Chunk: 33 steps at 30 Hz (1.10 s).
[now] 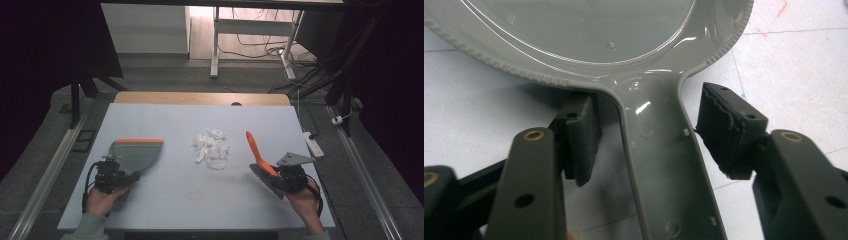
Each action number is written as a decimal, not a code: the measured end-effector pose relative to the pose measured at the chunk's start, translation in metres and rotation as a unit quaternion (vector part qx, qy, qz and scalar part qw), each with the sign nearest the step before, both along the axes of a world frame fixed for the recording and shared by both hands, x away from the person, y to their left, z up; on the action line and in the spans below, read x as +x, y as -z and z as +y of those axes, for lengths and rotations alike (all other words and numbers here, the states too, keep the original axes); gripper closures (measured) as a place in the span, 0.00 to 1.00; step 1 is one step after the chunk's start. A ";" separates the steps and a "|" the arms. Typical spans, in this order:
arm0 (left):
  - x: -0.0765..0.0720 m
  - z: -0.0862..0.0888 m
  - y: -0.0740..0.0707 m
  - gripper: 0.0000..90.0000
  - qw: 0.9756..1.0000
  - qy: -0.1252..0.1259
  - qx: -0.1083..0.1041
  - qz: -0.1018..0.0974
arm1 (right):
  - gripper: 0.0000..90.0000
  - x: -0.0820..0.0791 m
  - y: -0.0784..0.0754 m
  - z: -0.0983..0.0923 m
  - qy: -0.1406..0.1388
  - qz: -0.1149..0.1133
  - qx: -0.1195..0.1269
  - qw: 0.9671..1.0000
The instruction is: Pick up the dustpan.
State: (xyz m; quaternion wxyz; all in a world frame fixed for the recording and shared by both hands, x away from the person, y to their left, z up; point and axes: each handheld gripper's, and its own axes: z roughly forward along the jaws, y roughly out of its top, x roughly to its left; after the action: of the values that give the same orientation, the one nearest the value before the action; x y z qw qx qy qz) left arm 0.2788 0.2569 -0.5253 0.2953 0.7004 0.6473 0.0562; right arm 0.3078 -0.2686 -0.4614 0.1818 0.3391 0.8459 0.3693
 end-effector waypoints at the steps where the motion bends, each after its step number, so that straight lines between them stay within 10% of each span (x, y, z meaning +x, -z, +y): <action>1: 0.000 0.000 0.000 0.50 1.000 0.000 0.000 0.000 | 0.78 0.000 0.000 0.000 0.000 0.000 -0.001 1.000; 33: -0.003 0.014 0.001 0.68 0.999 -0.012 -0.041 -0.019 | 0.78 -0.002 -0.002 -0.002 0.005 -0.008 0.004 1.000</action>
State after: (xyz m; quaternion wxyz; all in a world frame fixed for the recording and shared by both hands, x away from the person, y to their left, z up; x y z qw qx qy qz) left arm 0.2758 0.2709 -0.5258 0.3352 0.6786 0.6519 0.0470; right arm 0.3063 -0.2702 -0.4595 0.1893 0.3406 0.8413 0.3746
